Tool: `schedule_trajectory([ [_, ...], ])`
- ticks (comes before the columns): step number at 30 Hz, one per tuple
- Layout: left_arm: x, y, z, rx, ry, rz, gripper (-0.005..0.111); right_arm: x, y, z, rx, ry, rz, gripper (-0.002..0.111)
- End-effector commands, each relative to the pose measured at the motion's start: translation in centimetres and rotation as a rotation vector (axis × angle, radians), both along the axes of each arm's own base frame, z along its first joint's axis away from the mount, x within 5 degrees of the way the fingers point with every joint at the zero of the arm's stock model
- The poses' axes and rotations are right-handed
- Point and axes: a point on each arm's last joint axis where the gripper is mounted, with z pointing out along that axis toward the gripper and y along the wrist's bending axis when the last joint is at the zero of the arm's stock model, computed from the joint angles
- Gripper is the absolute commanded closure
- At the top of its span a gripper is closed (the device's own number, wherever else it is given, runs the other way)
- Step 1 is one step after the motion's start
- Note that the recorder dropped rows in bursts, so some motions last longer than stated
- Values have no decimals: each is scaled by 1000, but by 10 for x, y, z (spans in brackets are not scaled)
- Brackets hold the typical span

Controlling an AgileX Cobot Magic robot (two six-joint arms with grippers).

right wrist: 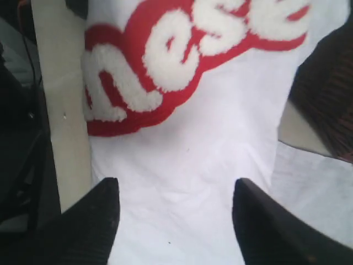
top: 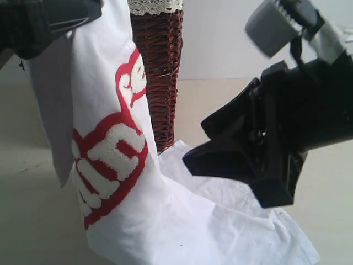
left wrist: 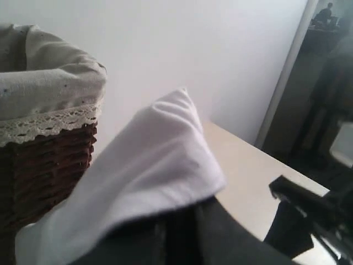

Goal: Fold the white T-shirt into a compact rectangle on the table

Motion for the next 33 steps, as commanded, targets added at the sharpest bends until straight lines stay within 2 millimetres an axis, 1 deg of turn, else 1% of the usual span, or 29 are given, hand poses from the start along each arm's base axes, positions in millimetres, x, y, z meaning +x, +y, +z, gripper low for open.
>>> schedule_trajectory([
  [1, 0, 0, 5, 10, -33, 3, 107, 0, 15, -18, -69, -57, 40, 42],
  [5, 0, 0, 5, 23, -47, 3, 107, -1, 31, -42, -124, -46, 66, 39],
  [9, 2, 1, 5, 43, -66, 19, 107, 0, 49, -62, -166, -17, 90, 38],
  [12, 4, 3, 2, 71, -77, 49, 107, 4, 58, -73, -178, 7, 49, 38],
  [16, 7, 12, -12, 135, -80, 132, 107, 16, 63, -84, -184, 11, -59, 40],
  [19, 8, 20, -25, 172, -58, 203, 107, 23, 62, -88, -198, 3, -131, 52],
  [20, 8, 22, -28, 180, -54, 218, 107, 24, 62, -89, -205, 2, -147, 59],
  [22, 7, 26, -30, 185, -52, 238, 107, 25, 60, -91, -234, -16, -142, 74],
  [25, 4, 30, -30, 171, -51, 240, 107, 25, 57, -94, -308, -75, -82, 108],
  [29, -1, 33, -31, 159, -56, 222, 107, 27, 52, -92, -338, -75, -140, 108],
  [31, -2, 35, -33, 164, -53, 233, 107, 27, 49, -87, -322, -51, -196, 108],
  [33, -1, 38, -35, 171, -51, 261, 107, 24, 47, -81, -297, -57, -201, 107],
])
